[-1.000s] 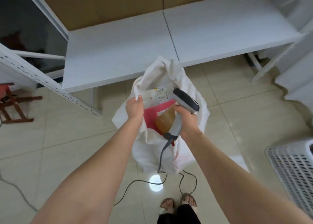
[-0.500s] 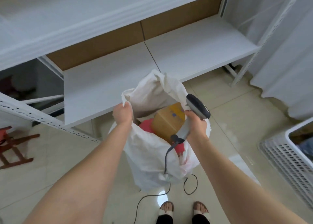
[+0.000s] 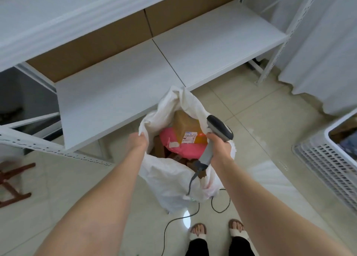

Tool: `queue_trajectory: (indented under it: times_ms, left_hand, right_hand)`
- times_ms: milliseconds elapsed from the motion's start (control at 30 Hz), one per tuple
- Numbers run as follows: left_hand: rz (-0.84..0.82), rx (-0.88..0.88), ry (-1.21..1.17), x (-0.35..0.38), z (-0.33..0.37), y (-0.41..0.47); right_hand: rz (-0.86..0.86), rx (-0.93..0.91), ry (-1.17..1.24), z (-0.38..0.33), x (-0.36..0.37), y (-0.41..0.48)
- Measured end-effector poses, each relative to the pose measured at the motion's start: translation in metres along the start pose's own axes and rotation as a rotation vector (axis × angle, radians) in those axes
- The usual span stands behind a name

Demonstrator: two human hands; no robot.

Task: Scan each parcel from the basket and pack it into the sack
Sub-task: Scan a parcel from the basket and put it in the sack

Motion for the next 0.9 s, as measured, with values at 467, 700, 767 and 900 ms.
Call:
queue_trajectory:
  times_ms: [467,700,767,900]
  left_hand:
    - [0.084,0.091,-0.069,-0.036,-0.004,0.032]
    - [0.171,0.376,0.467,0.001,0.001,0.002]
    - [0.095,0.318,0.451,0.013,0.004,-0.003]
    - [-0.016,0.030,0.345,0.004,-0.018,0.010]
  right_hand:
    - [-0.010,-0.109,-0.076,-0.003,0.021,-0.016]
    - [0.082,-0.039,-0.172,0.029,0.001,0.001]
    - [-0.063,-0.075,-0.155,0.028,0.005,-0.003]
    - [-0.533,-0.033,-0.029,0.029,0.022,-0.016]
Point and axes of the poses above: each hand's wrist, its own y-axis towards the middle knuckle, its own x-axis out of the palm, z = x × y, the point moved 4 cm from there along y, towards the middle knuckle, and after that the axes turned 3 degrees about -y, right-handed, at the moved point
